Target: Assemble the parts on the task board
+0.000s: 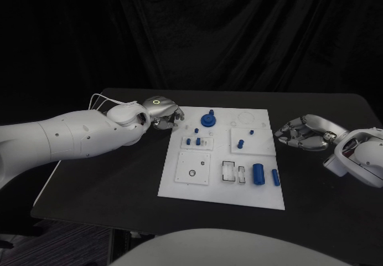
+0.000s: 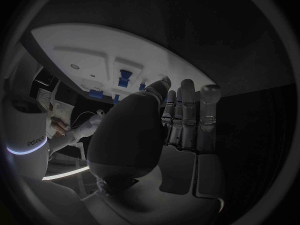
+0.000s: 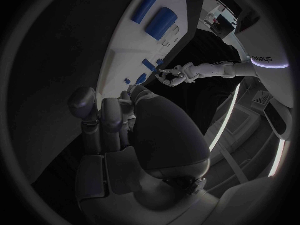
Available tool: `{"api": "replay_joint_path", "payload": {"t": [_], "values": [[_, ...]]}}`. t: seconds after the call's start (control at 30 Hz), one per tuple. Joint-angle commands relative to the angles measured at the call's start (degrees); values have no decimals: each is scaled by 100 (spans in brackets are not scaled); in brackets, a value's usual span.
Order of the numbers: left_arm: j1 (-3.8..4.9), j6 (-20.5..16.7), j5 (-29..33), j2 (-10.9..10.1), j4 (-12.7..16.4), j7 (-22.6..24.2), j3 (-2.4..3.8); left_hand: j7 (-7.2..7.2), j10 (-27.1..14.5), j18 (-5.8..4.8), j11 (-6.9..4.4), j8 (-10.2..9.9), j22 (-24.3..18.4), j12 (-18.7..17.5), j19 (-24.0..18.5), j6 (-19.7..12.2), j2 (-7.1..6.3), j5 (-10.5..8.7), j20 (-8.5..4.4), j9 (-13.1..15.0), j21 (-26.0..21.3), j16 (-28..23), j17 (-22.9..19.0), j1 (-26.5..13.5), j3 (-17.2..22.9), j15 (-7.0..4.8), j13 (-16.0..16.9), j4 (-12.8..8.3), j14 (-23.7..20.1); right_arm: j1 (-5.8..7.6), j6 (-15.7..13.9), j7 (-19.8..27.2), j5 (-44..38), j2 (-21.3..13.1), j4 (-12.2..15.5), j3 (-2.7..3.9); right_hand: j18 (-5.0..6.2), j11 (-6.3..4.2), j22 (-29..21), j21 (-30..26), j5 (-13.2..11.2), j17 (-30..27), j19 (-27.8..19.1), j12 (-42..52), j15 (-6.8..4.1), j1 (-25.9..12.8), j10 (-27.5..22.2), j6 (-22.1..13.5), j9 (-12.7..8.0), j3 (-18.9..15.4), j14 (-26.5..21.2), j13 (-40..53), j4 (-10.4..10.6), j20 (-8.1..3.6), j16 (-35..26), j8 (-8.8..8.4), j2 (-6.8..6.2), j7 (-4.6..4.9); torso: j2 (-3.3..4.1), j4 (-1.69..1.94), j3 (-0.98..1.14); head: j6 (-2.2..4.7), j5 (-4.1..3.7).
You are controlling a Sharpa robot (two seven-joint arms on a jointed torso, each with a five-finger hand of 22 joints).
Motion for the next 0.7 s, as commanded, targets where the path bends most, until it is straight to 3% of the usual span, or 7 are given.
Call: {"api": "replay_joint_path", "payload": {"t": [0.03, 0.2, 0.3, 0.47, 0.53, 0.6, 0.7], "values": [[6, -559, 1635, -156, 126, 759, 4, 93, -58, 132, 144, 26, -243, 42, -486, 65, -23, 51, 60, -6, -712, -168, -61, 4, 35, 101, 1, 47, -217, 98, -152, -127, -2, -13, 51, 6, 67, -3, -56, -126, -26, -91, -83, -202, -1, 36, -216, 45, -10, 62, -80, -289, 7, 12, -92, 25, -23, -4, -1, 3, -3, -2, 10], [19, -342, 4029, -491, 327, 2301, 4, 229, -250, 121, 312, 58, -557, 191, -1630, 170, 60, 377, 257, 3, -1854, -648, -207, 29, 7, 408, 14, 161, -1078, 420, -101, -382, -138, 47, 136, 6, 39, -3, 11, -20, -26, -2, 35, -990, -5, 21, -940, 47, -21, 132, 22, -1304, -23, 3, 16, 41, -156, 1, 3, -6, -7, -2, 62], [22, 24, 5621, -729, 580, 3184, 3, 181, -483, 6, 272, 65, -780, 339, -3166, 115, 250, 470, 211, 13, -2827, -1745, -814, 117, -135, 481, -124, 257, -2223, 687, 131, -753, -327, 104, 200, 6, 91, 59, -125, -365, -35, -188, -137, -1419, 47, -67, -1240, -108, -51, 136, -128, -1535, -1, 38, -168, -25, -355, 60, 1, -6, -11, -2, 72], [23, 979, 7732, -1005, 1049, 3857, 3, 316, -1265, -141, 491, -12, -1537, 28, -3949, -504, 387, 612, 333, -355, -3893, -2781, -1533, -57, -422, 724, -614, 555, -3048, 937, 332, -1128, -940, 278, 218, 7, 196, 154, -359, -1019, 75, -535, -545, -1972, 135, -38, -1560, -115, -5, 228, -515, -1841, -117, 115, -516, 46, -452, 124, 3, -8, -9, -2, 35], [23, 1309, 8257, -1064, 1199, 3966, 2, 429, -1990, -256, 636, -121, -1854, -353, -4604, -1064, 532, 638, 366, -576, -4399, -3690, -2062, -184, -486, 851, -872, 687, -4210, 977, 334, -1173, -1239, 353, 200, 7, 208, 181, -374, -1097, 68, -562, -599, -2116, 154, -40, -1639, -131, 4, 237, -567, -1934, -164, 135, -535, 56, -474, 136, 9, -15, -8, -2, 5], [22, 1616, 8682, -1125, 1371, 4063, 2, 477, -2702, -278, 630, -78, -3571, -716, -5658, -1913, 688, 1032, 408, -1057, -4784, -4544, -2640, -295, -682, 940, -1298, 765, -5092, 994, 296, -1212, -1580, 427, 188, 7, 231, 199, -405, -1212, 36, -608, -670, -2274, 174, -43, -1776, -143, 10, 246, -631, -2024, -206, 149, -575, 61, -503, 142, 4, -4, -6, -2, -47], [20, 1938, 9037, -1212, 1625, 4168, 1, 398, -3094, -160, 612, -95, -4193, -839, -5843, -2153, 903, 1238, 547, -1336, -4812, -4719, -2835, -350, -958, 973, -1666, 786, -5196, 966, 208, -1278, -2102, 506, 190, 7, 230, 247, -362, -1204, -392, -581, -668, -2548, 206, -45, -1899, -142, 25, 337, -641, -2213, -297, 183, -516, 75, -522, 157, 14, 13, -20, -2, -128]]}}
